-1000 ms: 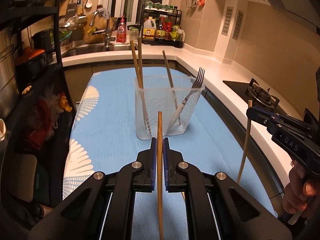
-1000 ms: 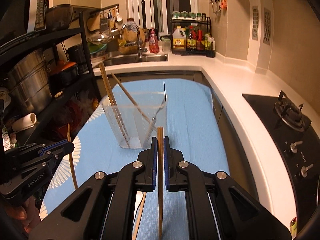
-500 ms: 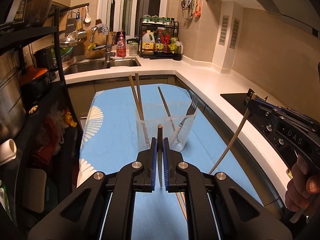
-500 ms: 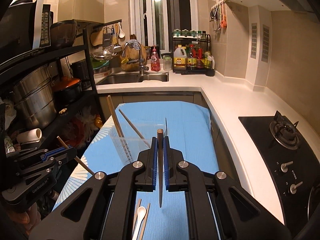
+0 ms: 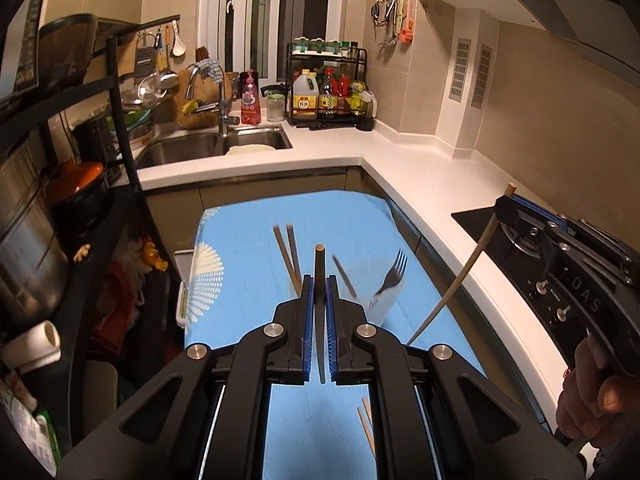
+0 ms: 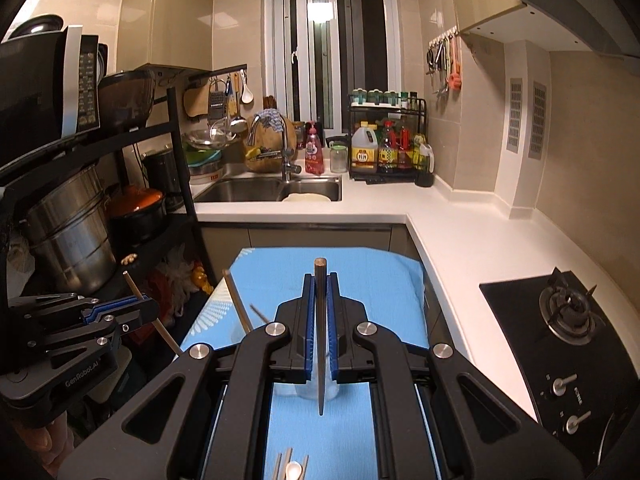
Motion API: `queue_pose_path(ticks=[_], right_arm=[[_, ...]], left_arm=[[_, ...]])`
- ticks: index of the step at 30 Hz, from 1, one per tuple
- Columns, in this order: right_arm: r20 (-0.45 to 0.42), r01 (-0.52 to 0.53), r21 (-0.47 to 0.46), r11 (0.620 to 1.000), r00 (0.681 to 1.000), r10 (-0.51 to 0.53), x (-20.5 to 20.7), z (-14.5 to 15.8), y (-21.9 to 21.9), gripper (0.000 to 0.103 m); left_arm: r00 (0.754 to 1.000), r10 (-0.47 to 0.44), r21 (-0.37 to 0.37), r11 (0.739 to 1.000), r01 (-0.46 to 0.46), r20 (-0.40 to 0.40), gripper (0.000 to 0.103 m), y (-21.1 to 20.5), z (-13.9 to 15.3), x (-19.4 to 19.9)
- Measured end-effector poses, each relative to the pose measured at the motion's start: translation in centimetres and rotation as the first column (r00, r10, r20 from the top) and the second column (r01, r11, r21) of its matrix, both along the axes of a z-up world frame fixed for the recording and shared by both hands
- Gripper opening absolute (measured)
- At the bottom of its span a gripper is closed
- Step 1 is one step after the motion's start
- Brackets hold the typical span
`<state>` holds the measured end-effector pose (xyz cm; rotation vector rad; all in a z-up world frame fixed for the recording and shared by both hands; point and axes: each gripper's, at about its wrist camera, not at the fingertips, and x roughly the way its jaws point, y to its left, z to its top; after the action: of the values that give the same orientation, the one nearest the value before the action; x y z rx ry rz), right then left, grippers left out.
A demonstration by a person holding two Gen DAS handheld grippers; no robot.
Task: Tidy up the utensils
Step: 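Carry both chopsticks up over the clear holder and lower them in, then open both tools to release the chopsticks into the holder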
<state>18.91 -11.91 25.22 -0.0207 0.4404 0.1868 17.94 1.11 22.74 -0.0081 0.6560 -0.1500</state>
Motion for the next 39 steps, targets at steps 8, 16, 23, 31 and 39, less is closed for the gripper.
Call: queue_pose_path(ticks=[8,16,23,31,39], right_arm=[[0.049,0.009,-0.008,1.000,0.999,-0.009,4.1,4.3,1.6,0.006],[-0.011,0.028,-0.031,0.999,1.000,-0.029,8.0,1.1,2.1,0.006],[-0.097,0.030,-0.022,0.999,0.995,-0.032,10.3,-3.3,1.7,0.006],[-0.166,0.028,-0.032,0.999,0.986,-0.033,11.4,-6.3,1.9,0.006],[-0.185,0.032,-0.026,0.999,0.982,-0.036,10.6,-6.4,1.4,0.030]], left_arm=[[0.999,0.000,-0.003,1.000,0.001,0.054,0.006,-0.6,5.5,3.5],[1.000,0.008,0.018,1.000,-0.008,0.013,0.006,-1.2,4.5,8.3],[0.997,0.009,0.017,1.000,-0.008,-0.074,0.006,-1.0,-0.6,10.9],[0.988,0.015,0.031,0.999,-0.010,-0.154,0.006,-1.6,-4.8,12.1],[0.988,0.015,0.039,0.999,-0.010,-0.152,0.018,-2.1,-5.3,11.7]])
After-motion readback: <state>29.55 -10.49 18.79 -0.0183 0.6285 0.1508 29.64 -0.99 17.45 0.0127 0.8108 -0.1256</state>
